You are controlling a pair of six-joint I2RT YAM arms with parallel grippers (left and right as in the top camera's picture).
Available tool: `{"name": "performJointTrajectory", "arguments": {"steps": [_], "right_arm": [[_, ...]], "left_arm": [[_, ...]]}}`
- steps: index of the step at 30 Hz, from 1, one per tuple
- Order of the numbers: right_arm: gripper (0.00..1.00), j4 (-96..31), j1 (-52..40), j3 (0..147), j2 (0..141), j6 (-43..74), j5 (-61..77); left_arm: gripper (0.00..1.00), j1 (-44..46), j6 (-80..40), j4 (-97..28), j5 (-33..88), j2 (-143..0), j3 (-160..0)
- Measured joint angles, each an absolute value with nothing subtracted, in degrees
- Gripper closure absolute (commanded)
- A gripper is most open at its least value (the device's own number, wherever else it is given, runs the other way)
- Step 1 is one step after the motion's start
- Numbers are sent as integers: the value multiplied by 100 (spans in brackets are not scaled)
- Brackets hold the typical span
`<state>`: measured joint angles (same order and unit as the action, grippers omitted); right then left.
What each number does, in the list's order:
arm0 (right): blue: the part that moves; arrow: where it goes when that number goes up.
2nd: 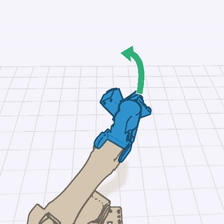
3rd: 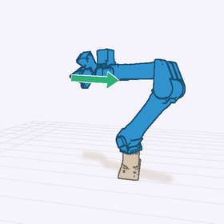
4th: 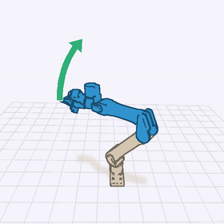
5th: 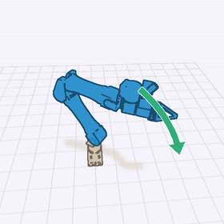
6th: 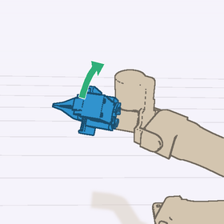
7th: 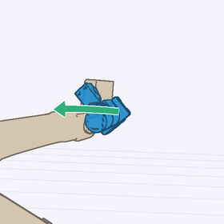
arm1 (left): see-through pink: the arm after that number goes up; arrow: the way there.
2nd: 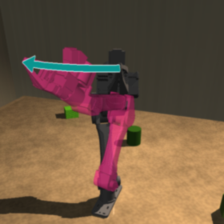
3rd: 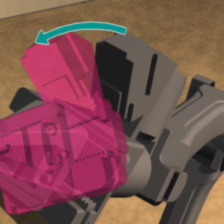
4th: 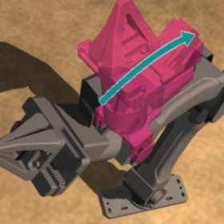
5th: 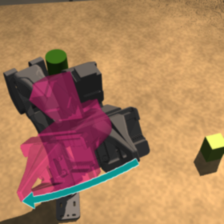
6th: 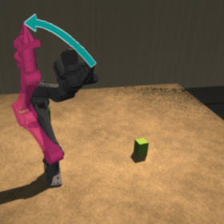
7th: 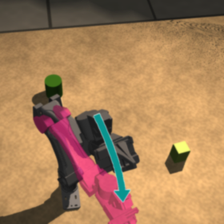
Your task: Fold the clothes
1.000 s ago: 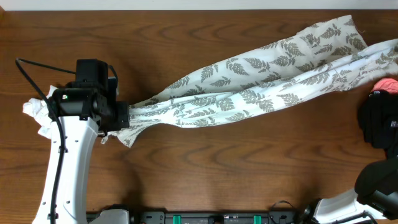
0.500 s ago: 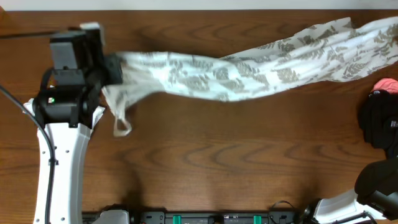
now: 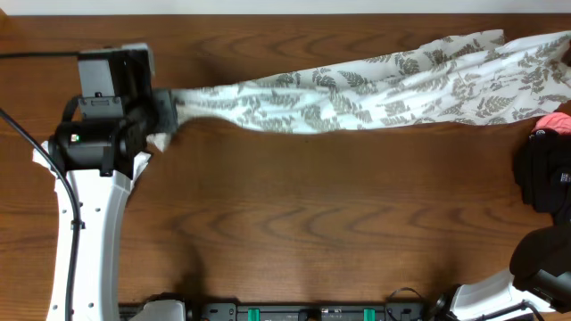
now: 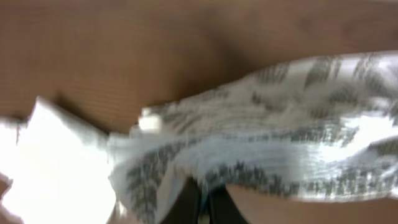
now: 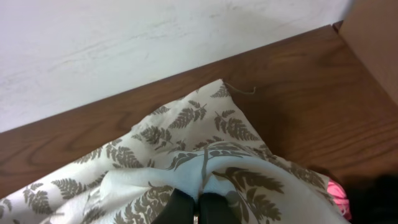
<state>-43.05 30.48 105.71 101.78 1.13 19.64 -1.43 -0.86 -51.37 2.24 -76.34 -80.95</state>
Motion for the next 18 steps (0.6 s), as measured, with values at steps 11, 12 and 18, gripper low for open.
{"name": "performJointTrajectory", "arguments": {"steps": [11, 12, 18], "right_arm": [[99, -4582, 3518, 10571, 10173, 56, 1955], [99, -4578, 3489, 10571, 10173, 56, 1953], [99, -4226, 2989, 10580, 10353, 60, 1955]], "left_arm": [[94, -145, 12, -5898, -349, -6943, -8095], [94, -145, 47, -5817, -373, -6963, -8095], [94, -145, 176, -5210, -478, -7826, -8103]]}}
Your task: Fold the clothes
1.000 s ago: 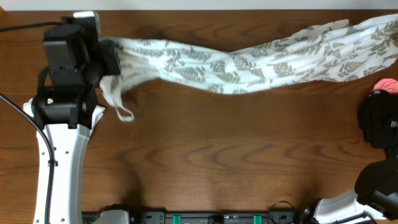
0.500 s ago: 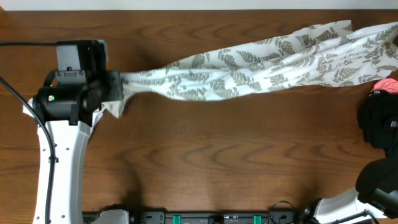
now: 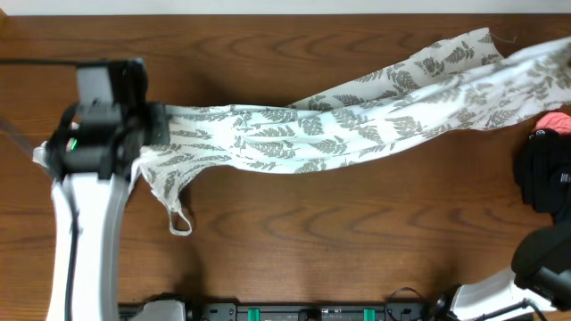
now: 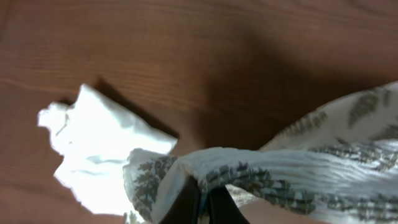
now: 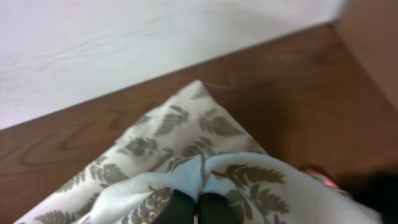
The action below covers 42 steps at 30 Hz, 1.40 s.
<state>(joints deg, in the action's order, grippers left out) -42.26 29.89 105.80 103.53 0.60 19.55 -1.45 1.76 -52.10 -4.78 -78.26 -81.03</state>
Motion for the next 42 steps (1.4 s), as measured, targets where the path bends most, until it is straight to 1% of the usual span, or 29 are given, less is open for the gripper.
{"name": "performJointTrajectory", "arguments": {"steps": [3, 4, 6, 8, 9, 10, 11, 13, 14, 15, 16, 18, 24, 27, 30, 33, 37, 41, 42], "right_arm": [[99, -3938, 2687, 10597, 10803, 80, 1964], [97, -3830, 2609, 10600, 11008, 91, 1964], [94, -3638, 2488, 10600, 11443, 126, 1970], [73, -3533, 2434, 10597, 11854, 224, 1970], [66, -3509, 2414, 10595, 12046, 268, 1955], [53, -3522, 2414, 10595, 12217, 287, 1949], [43, -3555, 2421, 10591, 12320, 331, 1944], [18, -3653, 2453, 10556, 12453, 373, 1933], [10, -3695, 2473, 10545, 12468, 386, 1929], [4, -3710, 2508, 10545, 12466, 375, 1931], [4, -3717, 2536, 10547, 12453, 405, 1942], [6, -3815, 2628, 10547, 12403, 412, 1946], [16, -4445, 2886, 10547, 12097, 499, 1946], [17, -4888, 2888, 10547, 11834, 526, 1953], [14, -5297, 2797, 10556, 11664, 541, 1955], [10, -5590, 2604, 10558, 11629, 539, 1951], [4, -5798, 2178, 10558, 11629, 386, 1957], [2, -5905, 1791, 10558, 11631, 145, 1953], [2, -5905, 1695, 10558, 11631, 97, 1951]], "left_arm": [[94, -158, 191, -4602, -495, -8615, -8103], [93, -169, 193, -4453, -495, -8840, -8103], [88, -217, 202, -4268, -493, -9292, -8103], [85, -311, 231, -4219, -495, -9697, -8103], [83, -366, 233, -4235, -502, -9837, -8103], [75, -447, 242, -4294, -504, -10001, -8103], [74, -497, 257, -4346, -513, -10079, -8103], [69, -624, 274, -4466, -523, -10189, -8101], [68, -681, 283, -4506, -539, -10191, -8101], [68, -727, 285, -4519, -563, -10165, -8101], [67, -753, 281, -4528, -587, -10132, -8101], [65, -779, 285, -4609, -622, -10001, -8101], [62, -709, 189, -5201, -637, -9268, -8103], [60, -655, -21, -5653, -499, -8890, -8103], [60, -633, -311, -5970, -233, -8770, -8106], [59, -631, -681, -6016, -73, -8820, -8071], [53, -633, -1146, -5964, 211, -8853, -7721], [47, -631, -1507, -5712, 486, -8910, -7183], [44, -633, -1605, -5566, 548, -8919, -6991]]}}
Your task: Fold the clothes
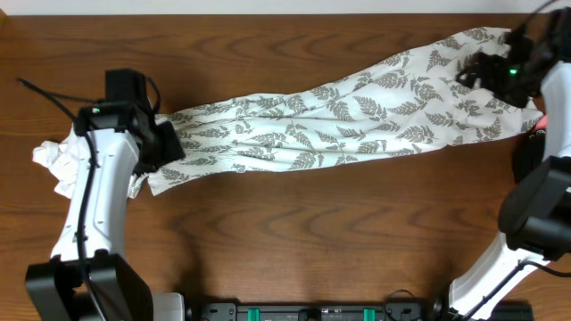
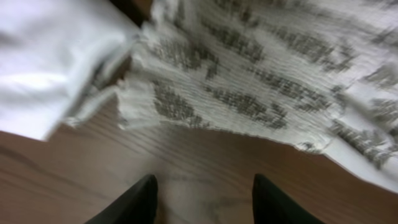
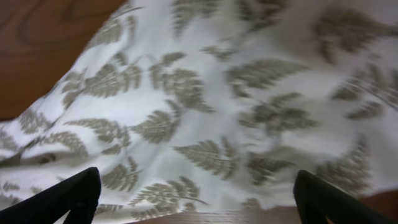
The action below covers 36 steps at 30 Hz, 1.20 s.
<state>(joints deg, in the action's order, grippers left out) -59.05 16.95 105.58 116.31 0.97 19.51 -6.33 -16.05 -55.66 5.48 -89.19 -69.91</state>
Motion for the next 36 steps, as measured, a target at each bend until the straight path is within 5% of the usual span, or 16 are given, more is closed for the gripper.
{"name": "performJointTrajectory", "arguments": {"steps": [13, 29, 31, 35, 36], "right_arm": [[1, -6250, 1549, 10558, 11631, -58, 1859], [1, -6272, 1605, 10558, 11631, -69, 1837], [2, -6270, 1605, 10558, 11631, -67, 1837], [2, -6252, 1605, 10558, 11631, -67, 1837], [2, -6248, 1605, 10558, 11631, -69, 1837]], "left_arm": [[32, -633, -2093, -3183, 786, -8960, -5227], [32, -631, -2762, -2206, 858, -9900, -5236], [46, -631, -2790, -2080, 856, -9920, -5242], [94, -648, -2858, -1811, 808, -10042, -5266], [94, -657, -2860, -1778, 832, -10077, -5282]]}}
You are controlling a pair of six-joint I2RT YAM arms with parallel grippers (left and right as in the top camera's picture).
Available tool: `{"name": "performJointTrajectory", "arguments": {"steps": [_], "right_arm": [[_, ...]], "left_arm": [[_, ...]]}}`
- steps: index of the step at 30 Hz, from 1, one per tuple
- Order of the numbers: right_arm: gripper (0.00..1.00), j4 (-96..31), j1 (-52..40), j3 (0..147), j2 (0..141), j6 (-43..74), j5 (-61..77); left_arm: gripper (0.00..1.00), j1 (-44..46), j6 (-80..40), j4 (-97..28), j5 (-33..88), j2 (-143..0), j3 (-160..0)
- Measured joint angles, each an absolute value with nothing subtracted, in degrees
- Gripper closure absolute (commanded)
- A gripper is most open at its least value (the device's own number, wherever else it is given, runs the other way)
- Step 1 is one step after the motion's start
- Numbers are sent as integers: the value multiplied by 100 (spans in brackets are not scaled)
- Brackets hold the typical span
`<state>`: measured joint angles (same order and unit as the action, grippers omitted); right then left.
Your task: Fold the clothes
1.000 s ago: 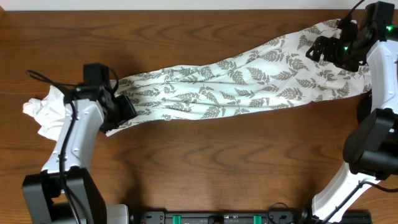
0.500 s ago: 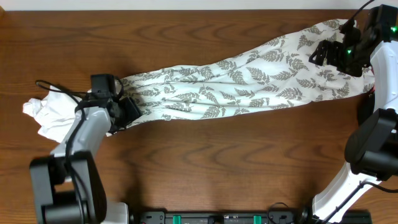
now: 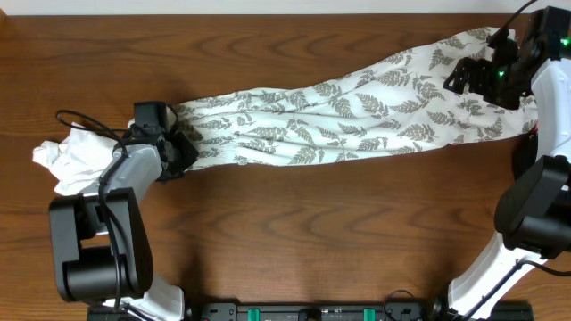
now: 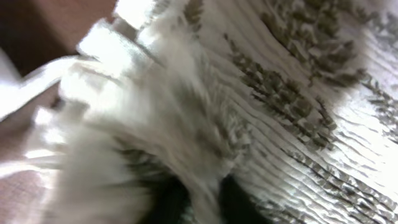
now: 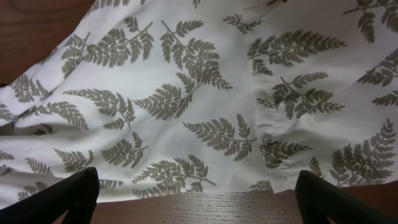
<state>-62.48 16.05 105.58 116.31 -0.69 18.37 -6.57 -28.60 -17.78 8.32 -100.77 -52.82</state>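
A long fern-print cloth (image 3: 357, 107) lies stretched across the table, from left of centre to the far right corner. My left gripper (image 3: 176, 149) sits at its bunched left end. In the left wrist view the gripper (image 4: 200, 198) is shut on a fold of that cloth (image 4: 292, 93), and its dark fingers (image 4: 169, 200) are half buried in fabric. My right gripper (image 3: 475, 75) hovers over the cloth's right end. In the right wrist view this gripper (image 5: 198, 200) is open wide above the flat print (image 5: 205, 93), with nothing between its fingers (image 5: 78, 194).
A crumpled white cloth (image 3: 70, 160) lies at the left, just beyond the left gripper. A bit of pink fabric (image 3: 535, 132) shows at the right edge under the right arm. Bare brown table (image 3: 312, 232) fills the front half.
My left gripper was open over the cloth's lower left edge; now it is shut on a bunched fold at the left end. The right gripper is still open, slightly further left.
Both grippers first held the cloth's ends, stretched and twisted between them. Then the cloth hung wider, still held at both ends. After that it lay spread on the table with both grippers open. Now the left one has shut on its left end.
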Motion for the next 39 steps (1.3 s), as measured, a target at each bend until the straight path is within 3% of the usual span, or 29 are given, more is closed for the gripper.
{"name": "performJointTrajectory", "arguments": {"steps": [18, 39], "right_arm": [[3, -6237, 1605, 10558, 11631, -69, 1837], [3, -6237, 1605, 10558, 11631, -69, 1837]], "left_arm": [[94, -652, -2364, -2757, 1269, -10245, -6801], [94, -1039, -843, -4611, 1157, -9000, -9135]]}}
